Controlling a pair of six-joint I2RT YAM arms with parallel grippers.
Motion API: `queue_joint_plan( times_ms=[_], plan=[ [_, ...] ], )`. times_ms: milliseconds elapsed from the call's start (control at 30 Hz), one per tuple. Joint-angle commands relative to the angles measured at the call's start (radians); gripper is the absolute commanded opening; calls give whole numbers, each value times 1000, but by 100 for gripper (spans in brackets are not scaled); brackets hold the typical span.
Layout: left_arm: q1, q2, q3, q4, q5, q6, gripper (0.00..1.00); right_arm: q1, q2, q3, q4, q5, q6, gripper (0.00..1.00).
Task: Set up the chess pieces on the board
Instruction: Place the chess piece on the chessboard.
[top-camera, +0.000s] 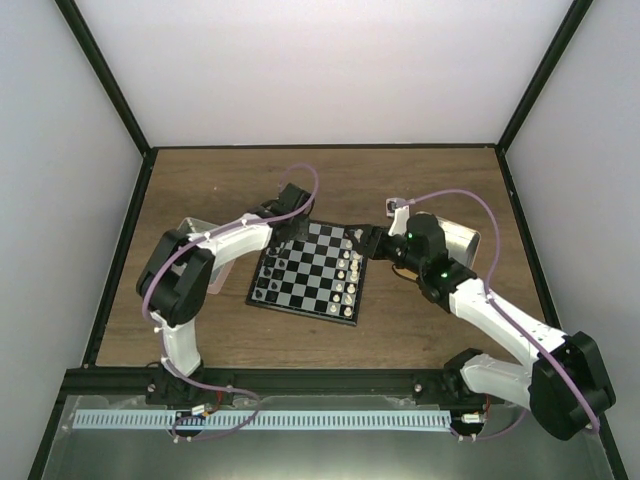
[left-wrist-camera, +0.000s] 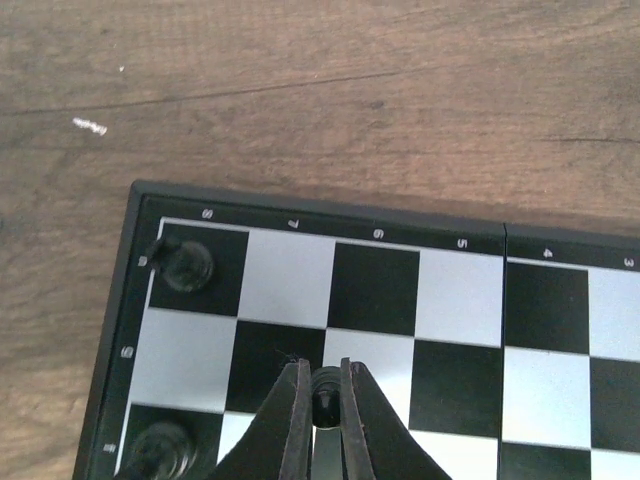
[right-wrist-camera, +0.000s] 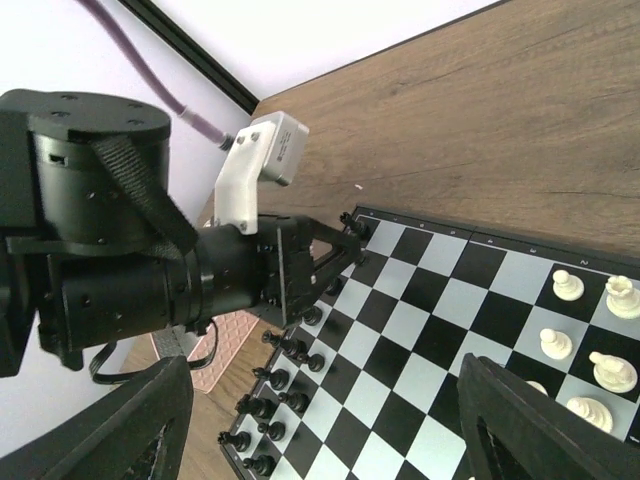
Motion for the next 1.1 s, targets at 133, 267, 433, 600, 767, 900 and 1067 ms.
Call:
queue_joint_plan(
  times_ms=[133, 267, 433, 600, 767, 900, 1067],
  plan=[
    [7, 89, 73, 52, -62, 12, 4, -9, -1, 0, -13, 10, -9, 74],
    [34, 123, 73, 62, -33, -51, 4, -11, 0, 1, -16, 12, -9, 75],
    [37, 151, 69, 90, -16, -62, 5, -14, 6, -1, -18, 12, -7, 75],
    [38, 175, 83, 80, -21, -55, 10, -16, 11, 0, -17, 8, -5, 75],
    [38, 168, 85, 65, -24, -50, 16, -19, 10, 4, -22, 8, -6, 75],
    [38, 133, 89, 47, -16, -43, 27, -26, 1, 23, -52, 15, -12, 75],
    [37, 60, 93, 40, 21, -34, 35, -56, -16, 66, -140, 86, -8, 75]
  ],
)
